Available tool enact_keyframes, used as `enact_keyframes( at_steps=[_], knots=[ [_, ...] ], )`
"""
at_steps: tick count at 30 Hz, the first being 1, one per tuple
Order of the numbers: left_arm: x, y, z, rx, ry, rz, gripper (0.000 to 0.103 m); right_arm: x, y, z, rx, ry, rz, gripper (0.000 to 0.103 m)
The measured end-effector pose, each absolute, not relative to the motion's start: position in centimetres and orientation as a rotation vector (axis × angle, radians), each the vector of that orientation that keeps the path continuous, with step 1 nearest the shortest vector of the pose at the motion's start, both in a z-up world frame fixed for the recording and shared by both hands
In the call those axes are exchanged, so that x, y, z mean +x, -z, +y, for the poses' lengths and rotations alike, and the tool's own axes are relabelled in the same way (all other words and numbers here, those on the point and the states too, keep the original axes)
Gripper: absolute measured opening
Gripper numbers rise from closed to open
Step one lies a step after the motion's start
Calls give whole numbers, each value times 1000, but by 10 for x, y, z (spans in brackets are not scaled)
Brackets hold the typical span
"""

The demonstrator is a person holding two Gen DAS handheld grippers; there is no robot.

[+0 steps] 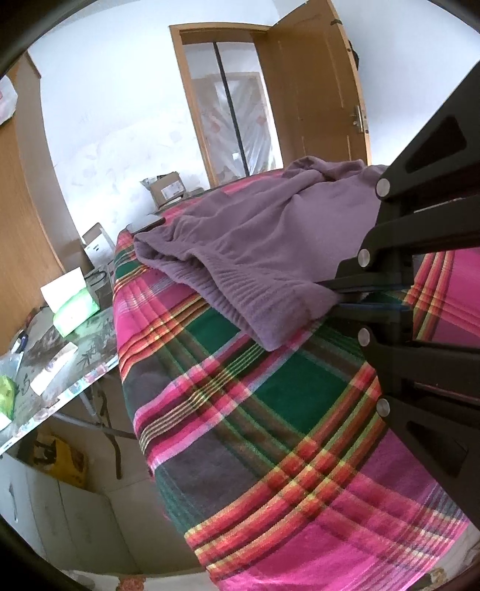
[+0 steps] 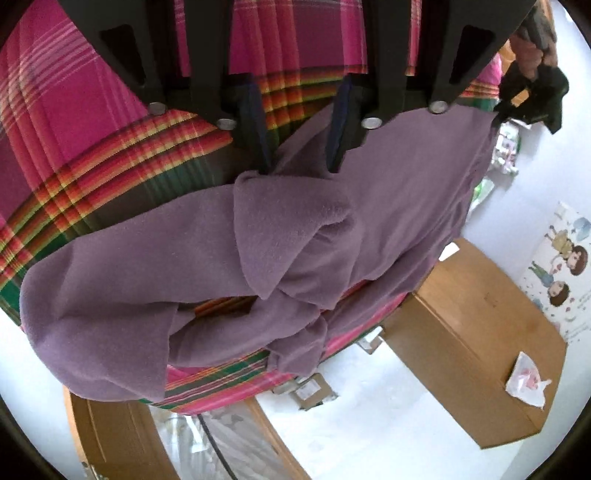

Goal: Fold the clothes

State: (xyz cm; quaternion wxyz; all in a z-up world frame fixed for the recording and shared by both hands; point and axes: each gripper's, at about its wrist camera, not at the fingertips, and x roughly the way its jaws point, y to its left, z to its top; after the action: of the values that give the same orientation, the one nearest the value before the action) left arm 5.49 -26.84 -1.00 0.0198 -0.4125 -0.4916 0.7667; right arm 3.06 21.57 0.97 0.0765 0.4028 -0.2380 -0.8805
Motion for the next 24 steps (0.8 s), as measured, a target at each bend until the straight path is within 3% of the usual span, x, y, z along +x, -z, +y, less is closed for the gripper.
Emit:
enact_keyframes(
  at_steps=[1, 4, 24],
  knots=[
    [55, 11, -269, -1281, -2375, -1527, 4, 29, -10, 214, 1215, 2646, -710, 7],
    [57, 11, -270, -1275, -2367, -1530, 4, 29, -8, 217, 1221, 2630, -759, 4],
    [90, 1, -262, -1242, -2385, -1463, 4, 70, -32, 242, 1077, 2655, -832, 3]
  ],
)
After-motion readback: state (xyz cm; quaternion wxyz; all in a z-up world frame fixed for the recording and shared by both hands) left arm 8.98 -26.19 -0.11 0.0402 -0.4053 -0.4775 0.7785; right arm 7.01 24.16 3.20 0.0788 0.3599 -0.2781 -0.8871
